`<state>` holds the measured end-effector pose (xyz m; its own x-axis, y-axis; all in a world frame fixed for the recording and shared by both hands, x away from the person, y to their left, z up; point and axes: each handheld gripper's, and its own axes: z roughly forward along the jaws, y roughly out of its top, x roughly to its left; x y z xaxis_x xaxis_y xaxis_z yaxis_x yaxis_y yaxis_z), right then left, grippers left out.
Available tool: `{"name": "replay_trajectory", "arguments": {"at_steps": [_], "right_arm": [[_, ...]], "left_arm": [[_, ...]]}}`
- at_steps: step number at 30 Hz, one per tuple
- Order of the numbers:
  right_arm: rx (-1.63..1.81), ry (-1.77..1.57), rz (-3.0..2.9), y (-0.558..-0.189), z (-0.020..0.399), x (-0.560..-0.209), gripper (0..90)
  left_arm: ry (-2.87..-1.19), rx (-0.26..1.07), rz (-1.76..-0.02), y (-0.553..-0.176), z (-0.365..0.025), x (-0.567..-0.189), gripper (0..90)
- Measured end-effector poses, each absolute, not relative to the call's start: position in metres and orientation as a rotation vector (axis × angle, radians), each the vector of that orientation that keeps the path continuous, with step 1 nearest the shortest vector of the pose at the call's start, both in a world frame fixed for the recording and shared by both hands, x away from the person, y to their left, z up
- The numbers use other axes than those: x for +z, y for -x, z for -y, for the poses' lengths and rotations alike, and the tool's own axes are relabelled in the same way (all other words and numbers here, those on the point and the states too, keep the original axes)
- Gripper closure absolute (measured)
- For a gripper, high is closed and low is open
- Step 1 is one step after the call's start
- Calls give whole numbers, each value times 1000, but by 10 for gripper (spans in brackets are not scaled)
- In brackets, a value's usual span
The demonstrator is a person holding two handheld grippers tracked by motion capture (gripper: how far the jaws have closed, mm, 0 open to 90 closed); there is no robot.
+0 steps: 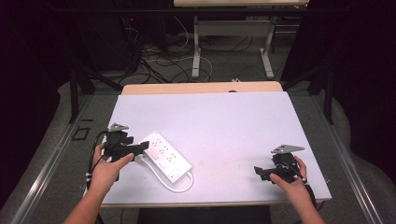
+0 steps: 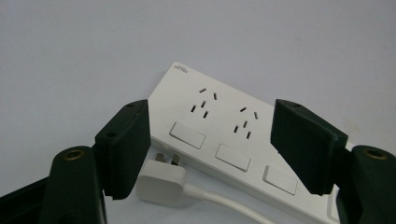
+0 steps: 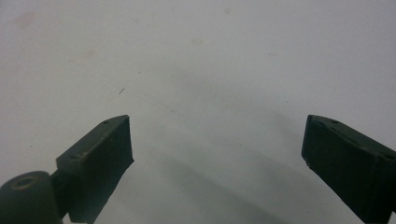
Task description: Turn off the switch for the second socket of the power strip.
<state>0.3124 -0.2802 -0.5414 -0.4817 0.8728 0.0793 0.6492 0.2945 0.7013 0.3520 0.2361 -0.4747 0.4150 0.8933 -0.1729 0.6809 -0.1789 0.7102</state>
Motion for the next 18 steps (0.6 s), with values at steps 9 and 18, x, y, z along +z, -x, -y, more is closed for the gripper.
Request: {"name": "replay_trajectory", "arguments": {"at_steps": [9, 18], "right_arm": [[983, -1382, -2252, -312, 280, -541, 83], [979, -1376, -2254, -312, 280, -542, 83]], "left_arm": [[-1891, 367, -1361, -345, -244, -474, 209], [-1871, 368, -1360, -338, -253, -474, 159]]}}
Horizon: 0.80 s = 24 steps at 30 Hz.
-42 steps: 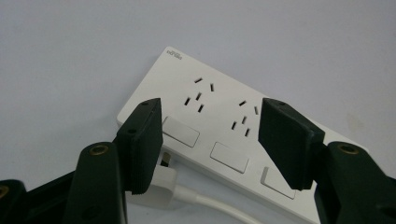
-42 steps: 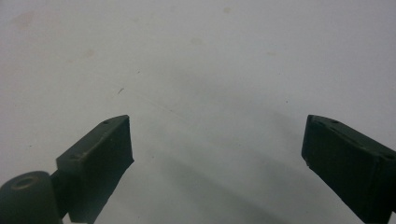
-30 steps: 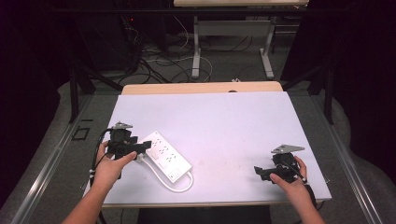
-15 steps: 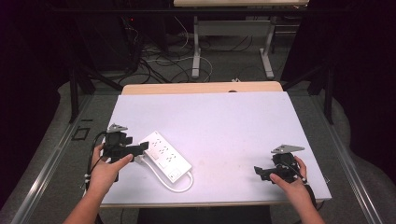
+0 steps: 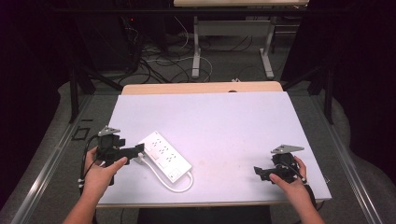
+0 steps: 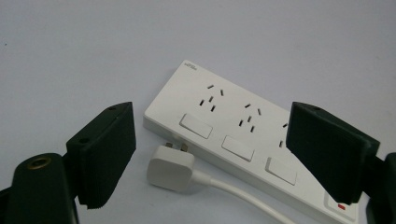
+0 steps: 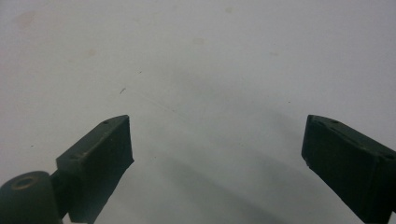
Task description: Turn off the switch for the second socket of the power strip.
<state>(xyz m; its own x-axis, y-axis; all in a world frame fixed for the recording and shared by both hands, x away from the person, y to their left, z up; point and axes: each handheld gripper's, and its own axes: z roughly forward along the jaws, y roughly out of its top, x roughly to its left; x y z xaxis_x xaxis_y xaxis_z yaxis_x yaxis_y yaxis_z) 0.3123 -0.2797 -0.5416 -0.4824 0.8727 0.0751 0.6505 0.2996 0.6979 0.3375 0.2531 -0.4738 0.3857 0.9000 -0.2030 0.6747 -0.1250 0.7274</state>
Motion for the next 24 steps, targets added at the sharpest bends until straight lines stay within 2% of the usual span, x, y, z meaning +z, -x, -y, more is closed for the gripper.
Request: {"name": "replay_trajectory", "arguments": {"at_steps": [9, 24], "right_arm": [[980, -1376, -2253, -313, 279, -542, 83], [982, -1373, -2252, -313, 280, -542, 83]], "left_arm": [[-1851, 385, -1325, -332, -256, -480, 6], [-1809, 403, -1329, -317, -265, -494, 6]]}}
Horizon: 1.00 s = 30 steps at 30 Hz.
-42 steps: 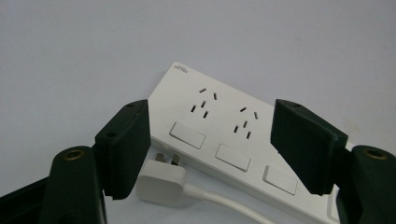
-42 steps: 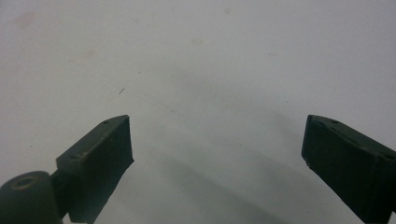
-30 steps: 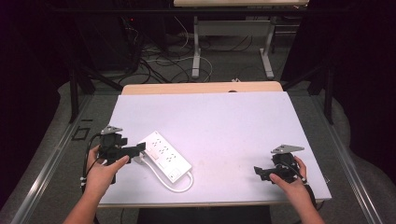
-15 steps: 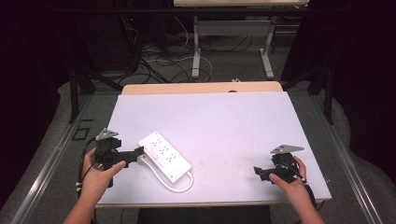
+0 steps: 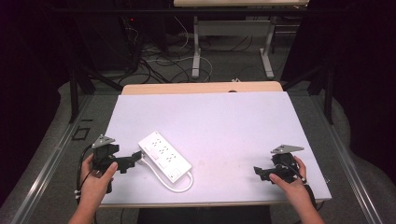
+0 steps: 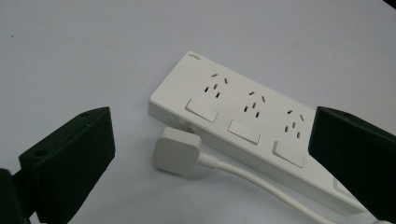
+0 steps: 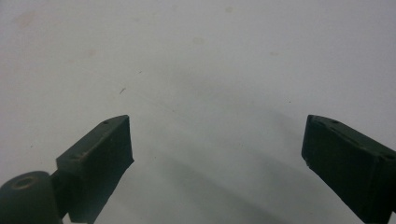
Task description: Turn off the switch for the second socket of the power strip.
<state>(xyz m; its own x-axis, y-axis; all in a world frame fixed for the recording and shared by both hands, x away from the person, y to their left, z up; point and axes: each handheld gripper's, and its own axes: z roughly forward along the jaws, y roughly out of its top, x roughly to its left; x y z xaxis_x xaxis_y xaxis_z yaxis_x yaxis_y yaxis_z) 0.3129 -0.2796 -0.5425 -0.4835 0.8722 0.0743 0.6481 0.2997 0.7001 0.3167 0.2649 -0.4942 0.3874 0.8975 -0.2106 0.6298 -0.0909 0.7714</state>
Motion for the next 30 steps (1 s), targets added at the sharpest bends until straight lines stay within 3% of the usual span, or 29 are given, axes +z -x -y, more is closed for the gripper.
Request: {"name": "replay_trajectory", "arguments": {"at_steps": [30], "right_arm": [[982, -1376, -2249, -313, 281, -542, 82]], "left_arm": [[-1803, 450, -1376, -299, -284, -531, 6]]}}
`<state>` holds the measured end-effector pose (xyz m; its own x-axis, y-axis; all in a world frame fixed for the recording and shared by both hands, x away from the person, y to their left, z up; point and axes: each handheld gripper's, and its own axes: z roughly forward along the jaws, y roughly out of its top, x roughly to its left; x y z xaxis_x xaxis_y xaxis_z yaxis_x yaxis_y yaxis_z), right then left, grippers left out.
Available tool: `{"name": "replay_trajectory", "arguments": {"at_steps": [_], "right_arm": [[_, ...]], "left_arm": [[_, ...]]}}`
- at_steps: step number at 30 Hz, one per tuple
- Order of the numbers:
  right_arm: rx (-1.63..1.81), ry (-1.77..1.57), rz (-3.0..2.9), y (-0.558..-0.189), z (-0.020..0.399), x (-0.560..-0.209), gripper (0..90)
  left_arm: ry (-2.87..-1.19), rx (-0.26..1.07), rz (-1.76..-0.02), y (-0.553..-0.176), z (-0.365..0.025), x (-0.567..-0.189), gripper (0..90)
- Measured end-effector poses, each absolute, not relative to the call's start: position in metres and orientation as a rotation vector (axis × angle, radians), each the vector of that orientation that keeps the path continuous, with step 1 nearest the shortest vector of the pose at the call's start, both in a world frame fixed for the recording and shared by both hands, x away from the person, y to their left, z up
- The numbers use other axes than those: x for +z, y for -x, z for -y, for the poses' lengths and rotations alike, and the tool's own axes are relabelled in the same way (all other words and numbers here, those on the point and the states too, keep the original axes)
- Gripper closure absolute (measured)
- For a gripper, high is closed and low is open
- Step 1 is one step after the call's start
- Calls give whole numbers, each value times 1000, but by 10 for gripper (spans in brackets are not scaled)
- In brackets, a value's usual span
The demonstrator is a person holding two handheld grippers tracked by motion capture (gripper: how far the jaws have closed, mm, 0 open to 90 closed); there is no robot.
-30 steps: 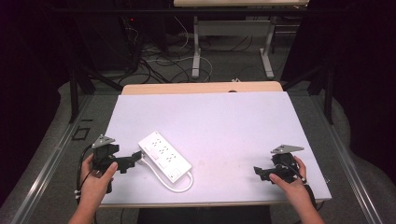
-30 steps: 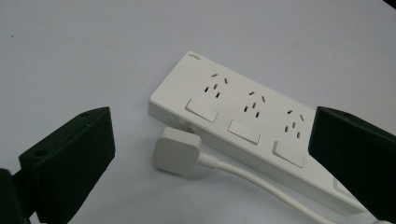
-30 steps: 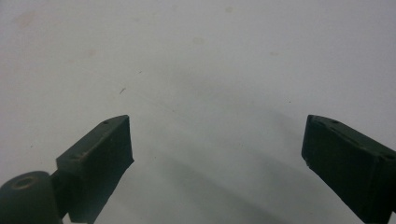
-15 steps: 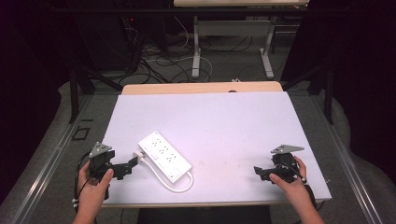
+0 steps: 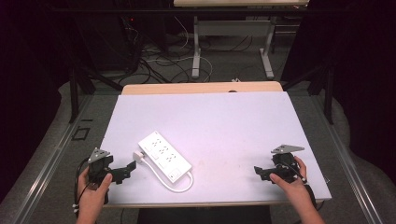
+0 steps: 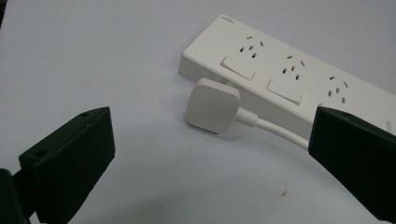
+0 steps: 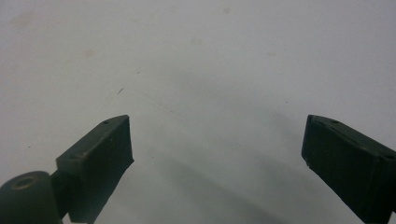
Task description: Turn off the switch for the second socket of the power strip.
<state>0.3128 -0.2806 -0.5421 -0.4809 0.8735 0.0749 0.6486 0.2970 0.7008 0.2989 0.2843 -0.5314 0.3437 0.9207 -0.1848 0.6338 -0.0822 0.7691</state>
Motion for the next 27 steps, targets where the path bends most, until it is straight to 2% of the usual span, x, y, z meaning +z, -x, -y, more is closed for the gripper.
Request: {"name": "replay_trajectory", "arguments": {"at_steps": [27], "right_arm": [[974, -1382, -2253, -314, 279, -543, 82]], "left_arm": [[-1809, 424, -1385, -298, -286, -546, 6]]}}
